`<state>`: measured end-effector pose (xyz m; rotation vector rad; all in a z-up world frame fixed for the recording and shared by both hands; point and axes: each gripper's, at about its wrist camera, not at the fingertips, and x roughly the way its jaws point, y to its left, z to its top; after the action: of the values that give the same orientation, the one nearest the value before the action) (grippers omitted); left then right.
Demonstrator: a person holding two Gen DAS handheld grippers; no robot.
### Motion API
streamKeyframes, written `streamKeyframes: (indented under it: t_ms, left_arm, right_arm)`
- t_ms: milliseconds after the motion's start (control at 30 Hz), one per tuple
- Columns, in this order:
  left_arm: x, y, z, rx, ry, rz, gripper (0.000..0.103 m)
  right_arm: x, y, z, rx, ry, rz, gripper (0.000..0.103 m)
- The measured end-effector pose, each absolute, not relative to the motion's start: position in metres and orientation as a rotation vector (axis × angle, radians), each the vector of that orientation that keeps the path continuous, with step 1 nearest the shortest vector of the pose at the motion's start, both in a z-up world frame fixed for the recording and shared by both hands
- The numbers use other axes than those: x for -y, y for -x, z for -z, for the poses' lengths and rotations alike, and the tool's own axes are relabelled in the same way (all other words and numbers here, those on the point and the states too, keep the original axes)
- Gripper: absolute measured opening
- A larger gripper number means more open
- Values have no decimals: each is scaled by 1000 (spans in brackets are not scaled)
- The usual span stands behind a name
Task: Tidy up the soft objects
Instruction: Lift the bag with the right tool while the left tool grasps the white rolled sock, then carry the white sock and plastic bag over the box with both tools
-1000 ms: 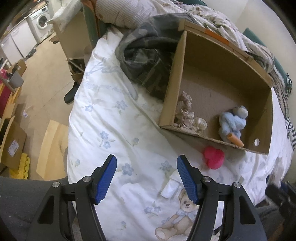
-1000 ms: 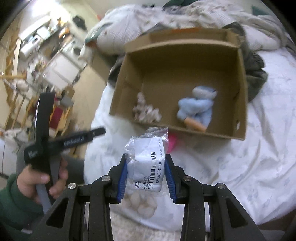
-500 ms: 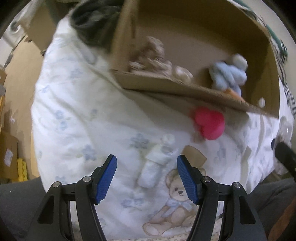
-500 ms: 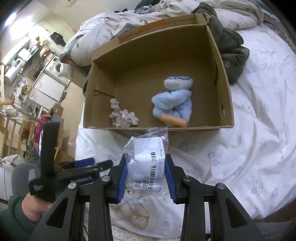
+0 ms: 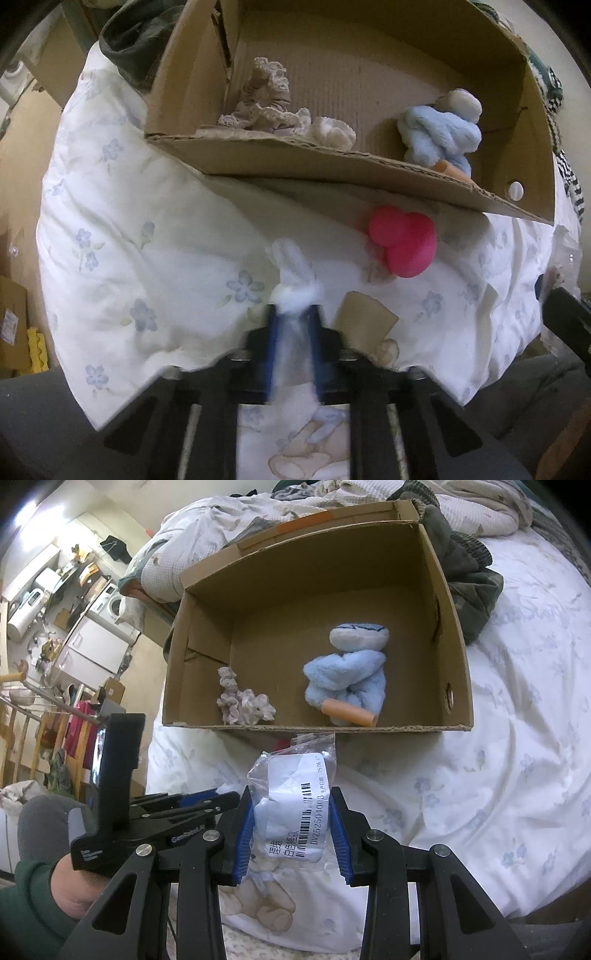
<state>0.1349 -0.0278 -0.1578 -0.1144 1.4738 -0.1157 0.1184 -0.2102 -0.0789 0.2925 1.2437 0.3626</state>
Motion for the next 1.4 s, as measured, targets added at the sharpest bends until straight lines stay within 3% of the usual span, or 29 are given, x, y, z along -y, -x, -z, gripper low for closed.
streamKeyframes:
  t_ms: [333,733,1167,1400]
  left_arm:
    - [12,-122,128,-1394,173,131,8]
    - [-28,-109,52,-1184,214,102,8]
    - [-15,-104,52,-1155,173,70,8]
    - [-14,-112,26,-1098,156,62,8]
  right_arm:
    - [210,-117,79,-1245,-271,-344,39]
    - [220,-109,66,-1197,-298,-335,39]
    - [221,-107,65,-1196,-289,-322,39]
    - [227,-112,45,-1157,-314,-337,39]
